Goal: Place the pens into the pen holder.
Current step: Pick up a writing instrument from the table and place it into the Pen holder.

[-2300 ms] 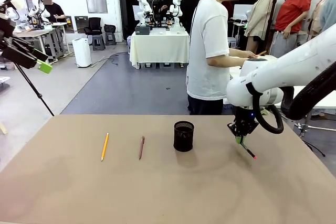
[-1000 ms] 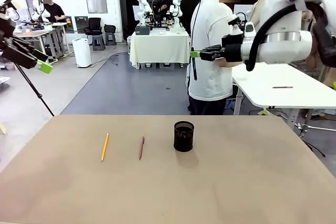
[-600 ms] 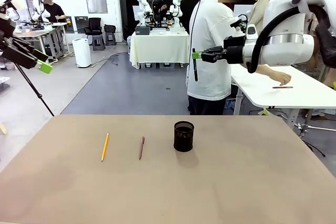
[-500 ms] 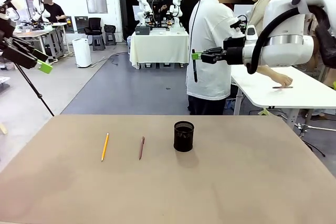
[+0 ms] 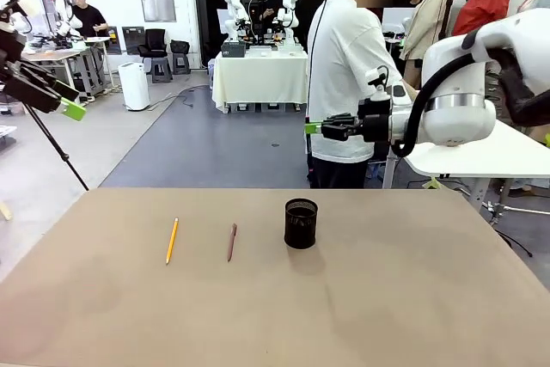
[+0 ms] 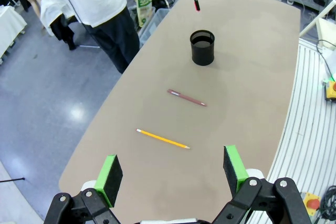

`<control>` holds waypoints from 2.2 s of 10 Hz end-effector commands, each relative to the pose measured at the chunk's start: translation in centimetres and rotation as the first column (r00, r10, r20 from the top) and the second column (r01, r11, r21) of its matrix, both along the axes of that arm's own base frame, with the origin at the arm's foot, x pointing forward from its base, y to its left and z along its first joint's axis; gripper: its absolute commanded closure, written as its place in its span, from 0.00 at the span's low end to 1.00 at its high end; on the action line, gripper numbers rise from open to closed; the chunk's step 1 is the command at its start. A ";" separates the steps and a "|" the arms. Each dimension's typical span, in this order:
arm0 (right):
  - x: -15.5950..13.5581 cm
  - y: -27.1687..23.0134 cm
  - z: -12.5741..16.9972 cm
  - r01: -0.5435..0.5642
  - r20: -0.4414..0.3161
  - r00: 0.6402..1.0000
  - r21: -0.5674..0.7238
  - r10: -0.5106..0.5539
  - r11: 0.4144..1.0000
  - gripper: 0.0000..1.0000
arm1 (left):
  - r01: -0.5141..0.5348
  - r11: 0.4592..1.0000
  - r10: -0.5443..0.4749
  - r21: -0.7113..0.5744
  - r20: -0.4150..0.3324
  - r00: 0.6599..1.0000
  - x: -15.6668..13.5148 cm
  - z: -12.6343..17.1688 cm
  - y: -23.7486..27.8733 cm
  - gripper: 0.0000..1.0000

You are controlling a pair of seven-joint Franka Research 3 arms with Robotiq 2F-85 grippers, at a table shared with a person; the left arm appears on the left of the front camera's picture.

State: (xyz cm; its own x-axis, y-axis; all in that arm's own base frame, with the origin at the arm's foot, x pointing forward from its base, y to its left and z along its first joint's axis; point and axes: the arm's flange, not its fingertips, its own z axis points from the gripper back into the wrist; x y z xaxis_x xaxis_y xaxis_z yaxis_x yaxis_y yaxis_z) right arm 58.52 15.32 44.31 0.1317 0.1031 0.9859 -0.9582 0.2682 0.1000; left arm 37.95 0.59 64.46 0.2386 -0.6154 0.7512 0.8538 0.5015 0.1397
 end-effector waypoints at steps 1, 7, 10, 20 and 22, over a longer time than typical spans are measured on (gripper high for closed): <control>-0.7 0.8 -1.4 -0.007 0.010 1.000 0.011 0.007 1.000 1.00 | -0.009 1.000 0.009 -0.011 -0.001 1.000 0.0 0.1 -0.2 0.00; -2.6 1.5 -6.3 -0.034 -0.021 0.999 -0.019 0.034 0.999 1.00 | -0.009 1.000 0.009 -0.011 -0.001 1.000 0.0 0.1 -0.2 0.00; -2.9 1.6 -7.4 -0.033 -0.016 0.999 -0.032 0.033 0.999 1.00 | -0.009 1.000 0.009 -0.011 -0.001 1.000 0.0 0.1 -0.2 0.00; -2.4 0.8 -6.9 0.009 0.101 0.995 -0.081 0.000 0.997 0.00 | -0.009 1.000 0.009 -0.011 -0.001 1.000 0.0 0.1 -0.2 0.00; -2.7 -0.1 -5.2 -0.001 0.098 0.995 -0.090 0.010 0.996 0.00 | -0.009 1.000 0.009 -0.011 -0.001 1.000 0.0 0.1 -0.2 0.00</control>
State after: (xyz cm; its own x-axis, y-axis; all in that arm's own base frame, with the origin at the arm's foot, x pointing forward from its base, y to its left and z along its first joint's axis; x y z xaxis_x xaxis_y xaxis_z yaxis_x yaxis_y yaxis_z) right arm 56.28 15.48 38.33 0.0486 0.1975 0.9791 -0.9679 0.2511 -0.0026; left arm 37.95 0.59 64.46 0.2386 -0.6154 0.7512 0.8539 0.5014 0.1396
